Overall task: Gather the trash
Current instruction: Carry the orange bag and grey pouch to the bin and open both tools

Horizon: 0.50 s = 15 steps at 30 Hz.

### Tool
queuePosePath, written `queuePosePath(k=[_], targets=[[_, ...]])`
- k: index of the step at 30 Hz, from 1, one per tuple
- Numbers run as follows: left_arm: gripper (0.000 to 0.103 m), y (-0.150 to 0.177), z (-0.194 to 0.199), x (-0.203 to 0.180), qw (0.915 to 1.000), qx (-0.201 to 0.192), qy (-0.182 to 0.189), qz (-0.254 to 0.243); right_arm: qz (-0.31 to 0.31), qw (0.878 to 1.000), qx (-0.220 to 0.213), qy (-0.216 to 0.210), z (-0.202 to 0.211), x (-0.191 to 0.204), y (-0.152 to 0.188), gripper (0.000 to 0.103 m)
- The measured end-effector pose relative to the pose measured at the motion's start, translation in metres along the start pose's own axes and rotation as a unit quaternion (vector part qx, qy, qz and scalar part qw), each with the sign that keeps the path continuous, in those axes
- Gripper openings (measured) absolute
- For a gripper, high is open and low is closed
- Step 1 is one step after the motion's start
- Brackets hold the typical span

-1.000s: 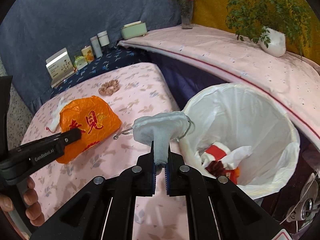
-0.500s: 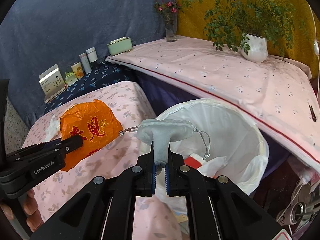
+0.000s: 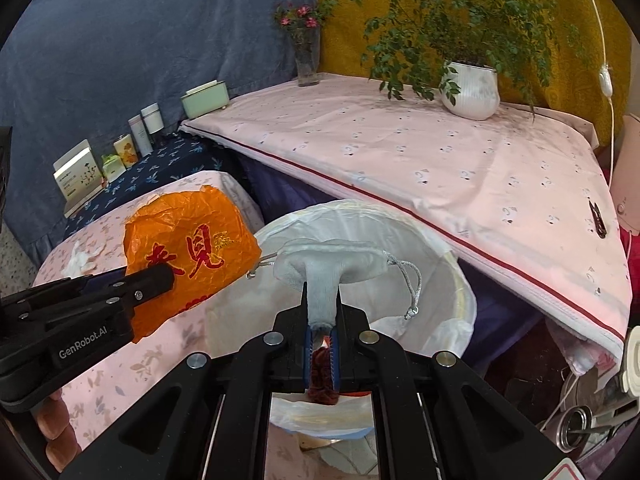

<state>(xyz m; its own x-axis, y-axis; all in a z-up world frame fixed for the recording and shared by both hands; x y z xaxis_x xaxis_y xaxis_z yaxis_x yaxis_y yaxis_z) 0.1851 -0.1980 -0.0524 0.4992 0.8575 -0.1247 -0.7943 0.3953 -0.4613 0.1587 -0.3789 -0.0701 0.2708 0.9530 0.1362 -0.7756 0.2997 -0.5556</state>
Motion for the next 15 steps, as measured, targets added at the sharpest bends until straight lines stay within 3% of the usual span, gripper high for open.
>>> queuePosePath(k=[3, 6, 13, 15], targets=[[0.039, -0.003, -0.005, -0.012, 0.9999, 0.0, 0.006, -0.009, -0.006, 1.0, 0.0, 0.005, -0.001, -0.01, -0.002, 0.006], [0.059, -0.004, -0.008, -0.018, 0.9999, -0.004, -0.005, -0.013, -0.011, 1.0, 0.0, 0.009, -0.002, -0.018, -0.004, 0.007], [0.067, -0.003, -0.017, -0.01, 0.9998, 0.007, -0.016, 0.004, -0.006, 1.0, -0.001, 0.016, -0.005, -0.017, -0.009, 0.012], [0.069, -0.002, -0.018, -0.005, 0.9997, 0.007, -0.022, 0.007, -0.004, 1.0, -0.002, 0.015, -0.005, -0.015, -0.01, 0.023]])
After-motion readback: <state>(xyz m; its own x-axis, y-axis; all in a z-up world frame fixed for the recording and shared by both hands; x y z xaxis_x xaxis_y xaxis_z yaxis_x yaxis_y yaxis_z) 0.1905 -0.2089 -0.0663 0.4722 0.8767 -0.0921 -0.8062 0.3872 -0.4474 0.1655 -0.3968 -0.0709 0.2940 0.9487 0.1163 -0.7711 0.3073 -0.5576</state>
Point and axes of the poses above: each gripper's, at about its wrist camera, not at the fingertips, and z roughly against the way its jaws point, x to its left, y to its underside, the point moved 8 cm from there along -z, roughly the way its jaws point, and after that the axes turned 14 degrees about x, right-handed, at the moved point
